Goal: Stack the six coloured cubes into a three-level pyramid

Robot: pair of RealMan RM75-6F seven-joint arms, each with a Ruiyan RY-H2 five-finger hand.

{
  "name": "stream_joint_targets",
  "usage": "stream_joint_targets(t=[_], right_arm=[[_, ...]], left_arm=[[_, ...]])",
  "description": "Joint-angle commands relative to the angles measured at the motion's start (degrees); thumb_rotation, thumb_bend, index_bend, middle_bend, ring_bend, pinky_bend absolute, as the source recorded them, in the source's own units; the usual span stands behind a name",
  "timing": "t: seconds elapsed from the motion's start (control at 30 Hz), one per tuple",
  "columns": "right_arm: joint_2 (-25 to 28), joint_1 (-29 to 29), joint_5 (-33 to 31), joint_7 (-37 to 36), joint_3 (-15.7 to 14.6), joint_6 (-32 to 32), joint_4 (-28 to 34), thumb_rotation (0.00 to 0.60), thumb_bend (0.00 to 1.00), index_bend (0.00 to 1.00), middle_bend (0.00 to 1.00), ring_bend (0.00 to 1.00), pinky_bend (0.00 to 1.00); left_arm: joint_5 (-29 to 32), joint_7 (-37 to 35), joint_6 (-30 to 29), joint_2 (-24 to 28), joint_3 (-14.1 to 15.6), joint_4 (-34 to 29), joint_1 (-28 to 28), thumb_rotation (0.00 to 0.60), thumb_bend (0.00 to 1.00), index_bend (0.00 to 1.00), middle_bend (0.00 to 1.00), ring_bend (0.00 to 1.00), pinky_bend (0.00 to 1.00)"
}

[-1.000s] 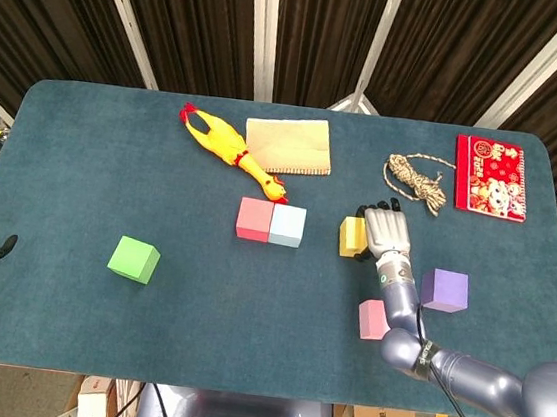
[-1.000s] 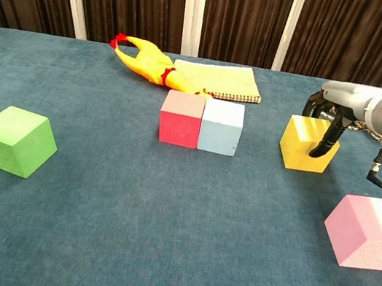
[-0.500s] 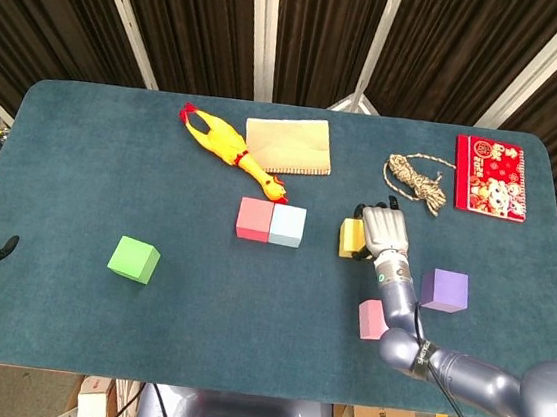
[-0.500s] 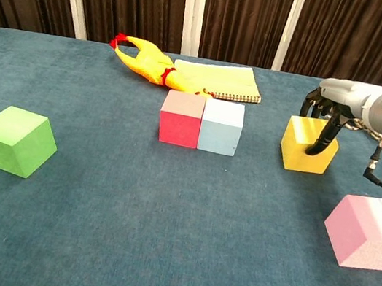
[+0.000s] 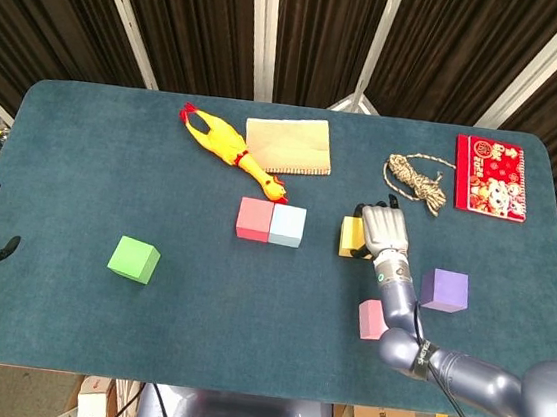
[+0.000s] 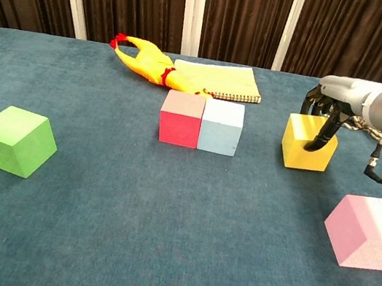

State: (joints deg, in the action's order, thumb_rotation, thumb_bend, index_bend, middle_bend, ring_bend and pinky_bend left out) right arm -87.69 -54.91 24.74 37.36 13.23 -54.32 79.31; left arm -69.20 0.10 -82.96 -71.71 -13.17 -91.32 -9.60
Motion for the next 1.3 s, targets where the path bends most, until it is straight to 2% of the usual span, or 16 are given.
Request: stream_joint_targets(t=[0.03,0.3,0.5,1.0,1.3], right_arm=[[0.4,0.1,-0.1,0.0,0.1,-0.1,0.5,0.600,0.27,0.39,0.41,0.24,0.00],[3.9,0.1,-1.2,0.5,1.1,-1.8,6.5,0.600,0.27,0.39,0.41,0.24,0.00],[4.5,-1.2,-4.5,2.0,2.3,-3.5,9.4,0.600,0.27,0.39,0.41,0.24,0.00],[-0.8,-2.9,-5.2,3.9,1.6,-5.3,5.1,0.600,0.27,0.39,0.42,0.25,0.00],[-3.3,-4.2,-6.8,5.3,2.9,-6.4,3.0,0.600,0.27,0.39,0.42,0.25,0.00]], left_arm=[[0.0,0.0,0.1,0.0,0.0,0.0,0.0,0.600,0.28,0.21,0.00,0.00,0.00],[-0.8,0.4,-0.6,-0.3,-0.1,1.2,-0.1,0.600,0.28,0.20,0.00,0.00,0.00],[-2.1,0.3,-2.3,-0.8,-0.2,2.6,0.1,0.600,0.28,0.20,0.00,0.00,0.00],[-2.2,0.0,-2.9,-0.7,-0.4,2.5,0.5,0.600,0.28,0.19,0.00,0.00,0.00],[-2.0,0.1,-2.9,-0.8,-0.7,2.7,0.5,0.600,0.28,0.19,0.00,0.00,0.00]])
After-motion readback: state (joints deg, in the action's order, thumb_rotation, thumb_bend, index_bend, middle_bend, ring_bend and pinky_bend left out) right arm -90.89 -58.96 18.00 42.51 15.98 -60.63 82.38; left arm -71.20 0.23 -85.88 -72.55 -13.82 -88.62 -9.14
